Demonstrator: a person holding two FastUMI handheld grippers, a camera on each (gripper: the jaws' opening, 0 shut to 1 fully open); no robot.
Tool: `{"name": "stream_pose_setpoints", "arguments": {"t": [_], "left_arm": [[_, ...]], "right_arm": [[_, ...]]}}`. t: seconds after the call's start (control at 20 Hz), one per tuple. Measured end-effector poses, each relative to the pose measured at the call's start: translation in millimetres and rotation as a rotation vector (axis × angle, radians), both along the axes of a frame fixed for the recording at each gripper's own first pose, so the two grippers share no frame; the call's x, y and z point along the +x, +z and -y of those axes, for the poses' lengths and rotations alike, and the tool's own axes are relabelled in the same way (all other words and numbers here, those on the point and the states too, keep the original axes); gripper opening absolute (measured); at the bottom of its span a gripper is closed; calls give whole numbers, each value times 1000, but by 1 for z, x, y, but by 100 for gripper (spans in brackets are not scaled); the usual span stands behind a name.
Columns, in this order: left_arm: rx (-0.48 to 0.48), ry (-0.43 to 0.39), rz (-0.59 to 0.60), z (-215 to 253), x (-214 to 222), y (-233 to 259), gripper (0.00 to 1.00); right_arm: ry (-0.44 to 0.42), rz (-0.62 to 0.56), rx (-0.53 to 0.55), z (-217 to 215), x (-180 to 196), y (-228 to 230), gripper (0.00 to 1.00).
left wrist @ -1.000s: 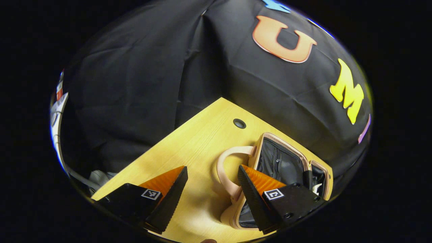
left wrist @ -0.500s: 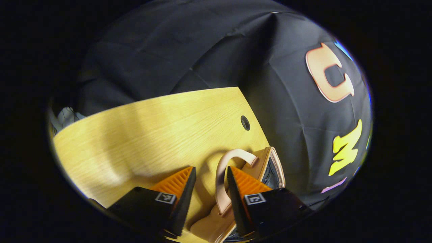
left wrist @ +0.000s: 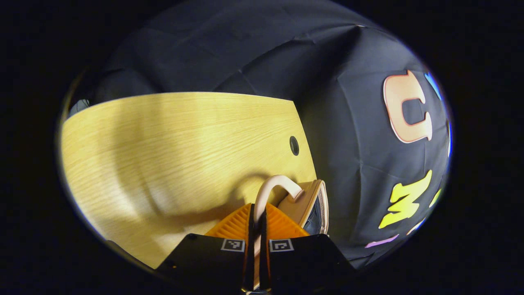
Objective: First open the suitcase, pack the skin care products into it, and then close the suitcase.
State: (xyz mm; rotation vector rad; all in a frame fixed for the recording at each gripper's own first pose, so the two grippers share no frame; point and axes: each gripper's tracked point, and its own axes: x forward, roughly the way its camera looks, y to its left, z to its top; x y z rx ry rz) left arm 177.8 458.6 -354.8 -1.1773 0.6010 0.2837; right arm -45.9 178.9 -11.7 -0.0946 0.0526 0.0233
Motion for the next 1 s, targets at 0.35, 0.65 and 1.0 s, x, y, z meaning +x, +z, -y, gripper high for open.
{"name": "stream_pose_setpoints", "arguments": {"t": [0.35,0.65,1.0], "left_arm": [[137,-25,114,9,2,91,4],[232,-53,202,39,-10,150,4],[403,-133,254,96,-17,207,3]], "right_arm": [[69,36,42,22,7,8,82],[143,58,59,39,12,13,81],[205,72,75,64,10,14,81]]}}
